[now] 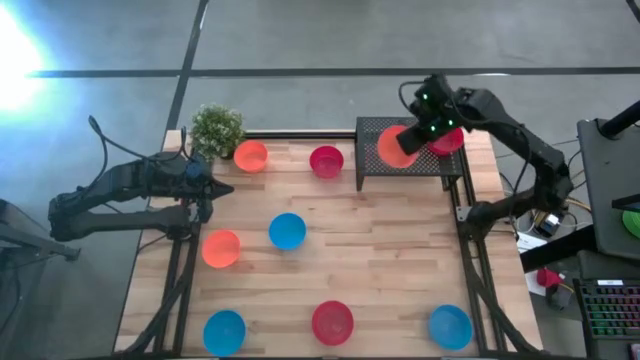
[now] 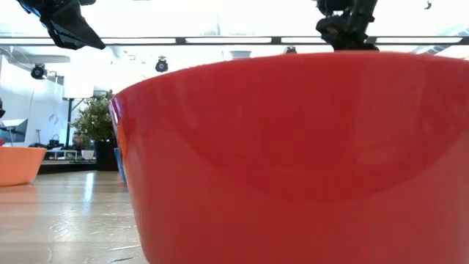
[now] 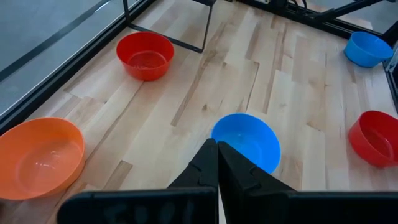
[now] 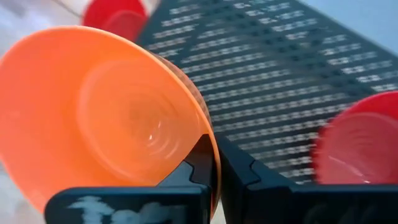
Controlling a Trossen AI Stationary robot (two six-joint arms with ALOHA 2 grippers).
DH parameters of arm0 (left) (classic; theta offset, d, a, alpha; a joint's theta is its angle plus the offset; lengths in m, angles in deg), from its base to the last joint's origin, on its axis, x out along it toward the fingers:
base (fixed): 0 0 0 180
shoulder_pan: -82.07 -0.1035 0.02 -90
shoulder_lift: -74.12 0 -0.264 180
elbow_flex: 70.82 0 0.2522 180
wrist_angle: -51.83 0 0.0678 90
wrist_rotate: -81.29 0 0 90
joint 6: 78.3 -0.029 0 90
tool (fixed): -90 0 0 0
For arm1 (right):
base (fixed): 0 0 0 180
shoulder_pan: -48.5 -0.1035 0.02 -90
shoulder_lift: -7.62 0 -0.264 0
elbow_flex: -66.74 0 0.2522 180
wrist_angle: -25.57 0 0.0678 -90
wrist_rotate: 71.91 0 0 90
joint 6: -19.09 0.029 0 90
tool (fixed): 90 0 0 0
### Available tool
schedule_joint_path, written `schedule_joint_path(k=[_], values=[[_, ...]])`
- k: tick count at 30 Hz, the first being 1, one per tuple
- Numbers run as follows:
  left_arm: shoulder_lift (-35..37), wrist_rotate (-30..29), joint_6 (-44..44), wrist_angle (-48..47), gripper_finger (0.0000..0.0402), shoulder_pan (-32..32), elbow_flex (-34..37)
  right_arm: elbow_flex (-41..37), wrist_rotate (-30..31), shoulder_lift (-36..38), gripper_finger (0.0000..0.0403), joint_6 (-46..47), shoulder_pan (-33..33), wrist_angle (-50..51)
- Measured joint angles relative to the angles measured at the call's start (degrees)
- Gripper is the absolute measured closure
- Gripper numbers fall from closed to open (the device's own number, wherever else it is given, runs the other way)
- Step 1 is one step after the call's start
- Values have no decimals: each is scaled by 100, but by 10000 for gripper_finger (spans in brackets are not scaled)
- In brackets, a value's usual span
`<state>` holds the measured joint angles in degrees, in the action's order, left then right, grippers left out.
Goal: Pick & Place Mini bowls
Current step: Put the middle orange bowl on the shelf
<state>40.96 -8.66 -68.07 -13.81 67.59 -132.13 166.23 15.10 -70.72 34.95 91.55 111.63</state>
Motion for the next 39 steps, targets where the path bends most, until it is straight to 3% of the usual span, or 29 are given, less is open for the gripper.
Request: schedule_joint_path(k=[16,20,24,39], values=[[0,2,20,4,402,2,0,1198,33,-1768,394,-1676,1090,642],[0,2,39,9,402,2,0,1524,465,-2129,394,-1931,1116,1052],[0,2,41,33,402,2,0,1735,793,-2336,394,-2068,1116,1279],[0,-15,43,90,402,2,0,1629,809,-2433,394,-2427,1123,935]])
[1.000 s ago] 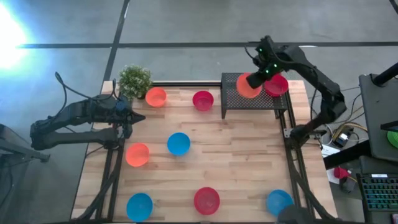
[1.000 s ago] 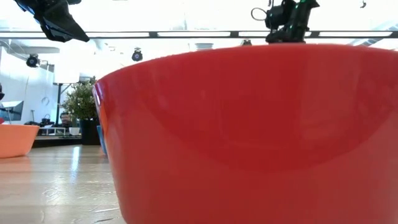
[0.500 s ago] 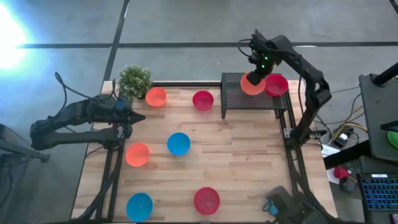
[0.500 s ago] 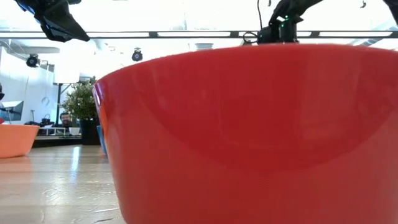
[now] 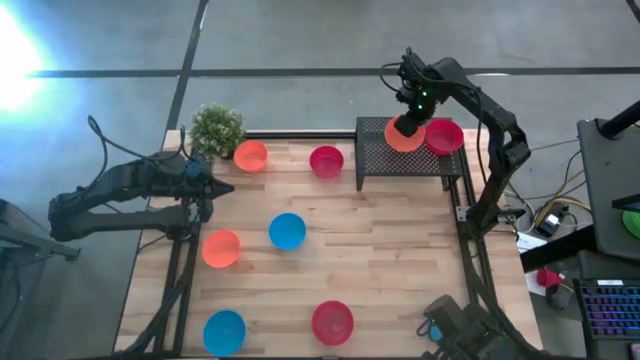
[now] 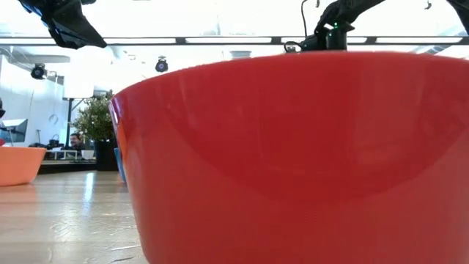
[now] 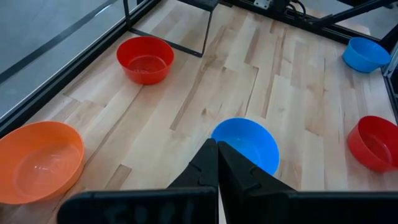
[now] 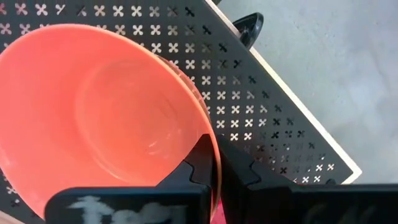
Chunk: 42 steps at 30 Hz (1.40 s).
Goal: Pick & Place Mini bowls
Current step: Put the middle orange bowl on the shelf
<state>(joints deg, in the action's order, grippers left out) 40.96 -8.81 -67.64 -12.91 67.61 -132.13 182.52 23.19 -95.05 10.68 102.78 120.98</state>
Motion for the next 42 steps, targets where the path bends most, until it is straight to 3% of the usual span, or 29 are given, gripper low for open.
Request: schedule_joint_path(k=[17,34,38,42], values=[[0,2,9,0,402,0,0,-4,105,7,390,-173,26,45],[0,2,7,-2,402,-1,0,156,249,11,281,-55,24,56],[0,2,7,-2,402,-1,0,589,-71,17,274,412,11,54],[0,2,7,-2,402,-2,0,1029,-1134,27,277,559,-58,-54]])
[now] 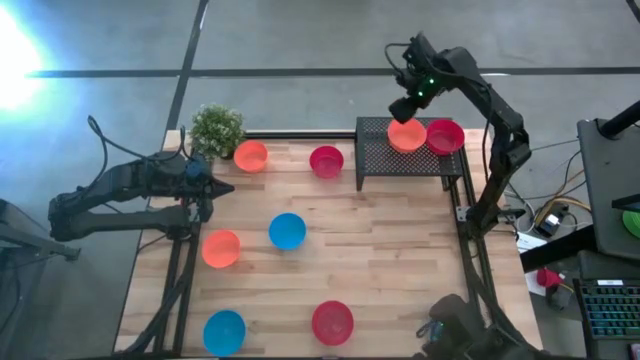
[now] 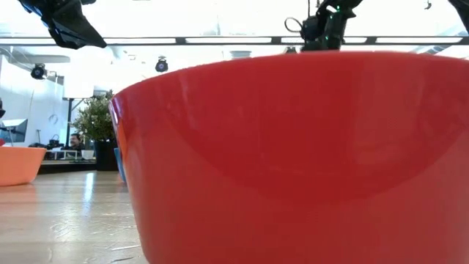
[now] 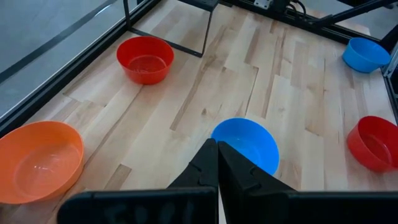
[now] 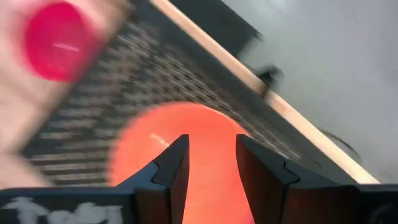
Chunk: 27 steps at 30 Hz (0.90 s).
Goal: Pick & Place Mini bowls
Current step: Put the middle orange bowl on the shelf
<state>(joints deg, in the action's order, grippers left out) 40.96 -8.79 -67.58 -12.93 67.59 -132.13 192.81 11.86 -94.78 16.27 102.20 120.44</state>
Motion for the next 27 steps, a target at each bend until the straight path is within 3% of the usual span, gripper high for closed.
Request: schedule_joint_path(k=[3,7,17,27], values=[[0,0,13,0,402,0,0,83,-415,4,283,7,-202,-400],[0,0,86,0,402,2,0,-142,-434,4,290,-58,-539,-873],[0,-2,176,0,402,2,0,-947,-425,-9,284,-566,-820,-857],[0,-2,270,0,402,2,0,-1073,-259,-9,282,-619,-794,-744]])
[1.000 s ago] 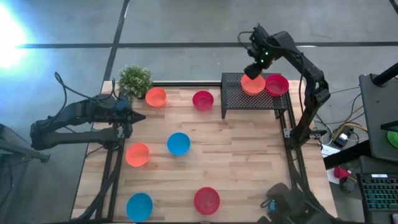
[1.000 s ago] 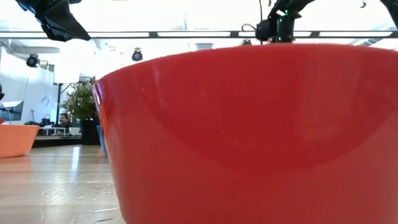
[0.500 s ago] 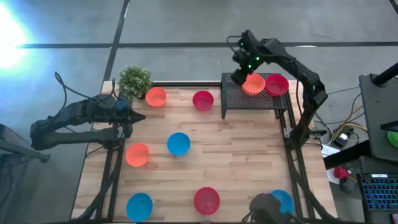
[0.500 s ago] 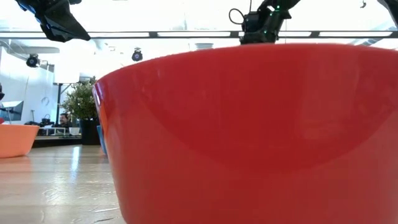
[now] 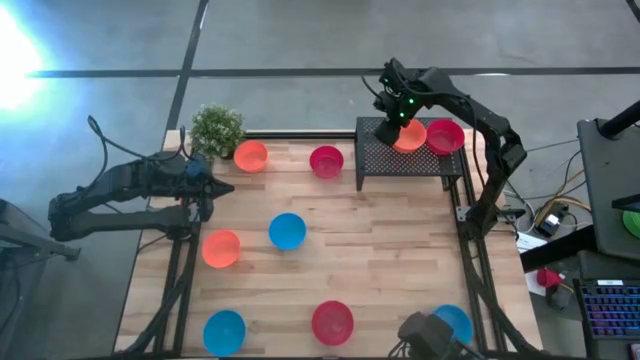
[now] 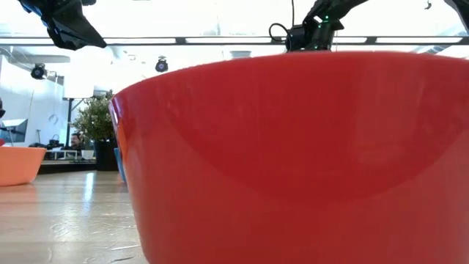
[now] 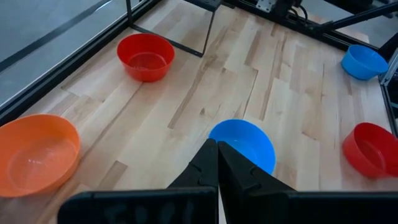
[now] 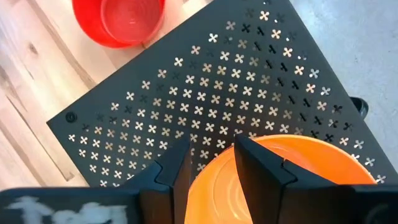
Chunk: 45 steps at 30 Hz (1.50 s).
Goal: Pick & Place Mini bowls
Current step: Put the middle orange bowl on the shelf, then put the top blue bowl on the shelf
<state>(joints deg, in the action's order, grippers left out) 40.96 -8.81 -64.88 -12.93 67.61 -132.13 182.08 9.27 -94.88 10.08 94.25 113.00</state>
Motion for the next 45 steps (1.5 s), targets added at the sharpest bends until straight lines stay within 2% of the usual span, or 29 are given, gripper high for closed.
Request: schedule_joint_path(k=[10,18,27,33,45], values=[[0,0,23,0,402,-1,0,34,2,11,298,0,0,177],[1,0,26,0,402,-2,0,31,-22,66,293,-16,0,248],[0,0,34,0,402,-1,0,31,-26,940,299,204,-98,232],[-47,1,-47,0,402,0,0,31,-28,1774,307,441,-567,225],[-573,72,-202,56,402,-2,-153,-123,-26,3083,324,1040,-2132,-187]])
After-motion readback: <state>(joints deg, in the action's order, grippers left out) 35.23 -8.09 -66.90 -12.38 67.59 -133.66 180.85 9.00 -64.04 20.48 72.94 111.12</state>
